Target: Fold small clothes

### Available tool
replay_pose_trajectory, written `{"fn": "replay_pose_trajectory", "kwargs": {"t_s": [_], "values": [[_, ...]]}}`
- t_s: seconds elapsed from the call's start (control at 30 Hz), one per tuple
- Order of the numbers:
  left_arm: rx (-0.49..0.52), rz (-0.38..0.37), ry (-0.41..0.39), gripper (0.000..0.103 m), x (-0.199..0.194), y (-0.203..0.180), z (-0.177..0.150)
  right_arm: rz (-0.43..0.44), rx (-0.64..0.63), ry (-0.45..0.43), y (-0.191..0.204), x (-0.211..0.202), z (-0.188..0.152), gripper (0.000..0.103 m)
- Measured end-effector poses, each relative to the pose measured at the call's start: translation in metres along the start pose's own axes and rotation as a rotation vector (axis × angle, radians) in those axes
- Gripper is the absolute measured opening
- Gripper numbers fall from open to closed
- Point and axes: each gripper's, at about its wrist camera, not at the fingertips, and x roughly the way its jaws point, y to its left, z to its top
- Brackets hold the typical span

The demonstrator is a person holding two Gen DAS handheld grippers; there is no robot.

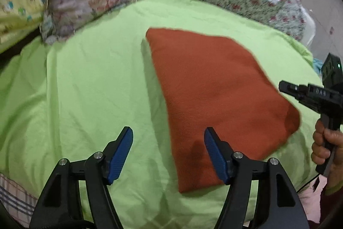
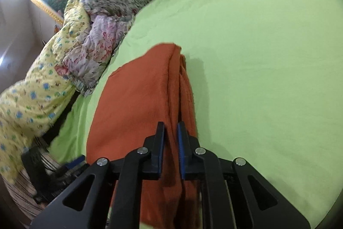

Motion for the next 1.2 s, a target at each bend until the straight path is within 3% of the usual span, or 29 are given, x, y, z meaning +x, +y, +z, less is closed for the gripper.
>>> {"fn": "replay_pose_trajectory", "kwargs": {"t_s": [0.17, 0.3, 0.63, 0.73, 1.0, 1.2], "values": [[0.023, -0.17, -0.05, 0.046, -0.021, -0.014, -0.004, 0.025, -0.124, -0.073, 0.023, -0.039, -0.029, 0.013], [0.035, -0.225, -0.024, 0.045, -0.015, -0.025, -0.009, 0.032, -0.173, -0.04, 0.035, -0.036, -0.042, 0.013], [0.058, -0.208, 0.089, 0.036, 0.025, -0.022, -0.032, -0.066, -0.161, 0.054, 0.024, -0.014, -0.052, 0.013], [0.071, -0.219, 0.093, 0.034, 0.028, -0.017, -0.036, -0.11, -0.166, 0.103, 0.016, -0.002, -0.06, 0.012], [0.096, -0.21, 0.083, 0.034, 0.027, -0.023, -0.044, -0.086, -0.16, 0.09, 0.009, -0.005, -0.072, 0.011], [0.04, -0.237, 0.073, 0.034, 0.015, -0.013, -0.033, -0.095, -0.151, 0.086, 0.016, -0.013, -0.07, 0.013]]}}
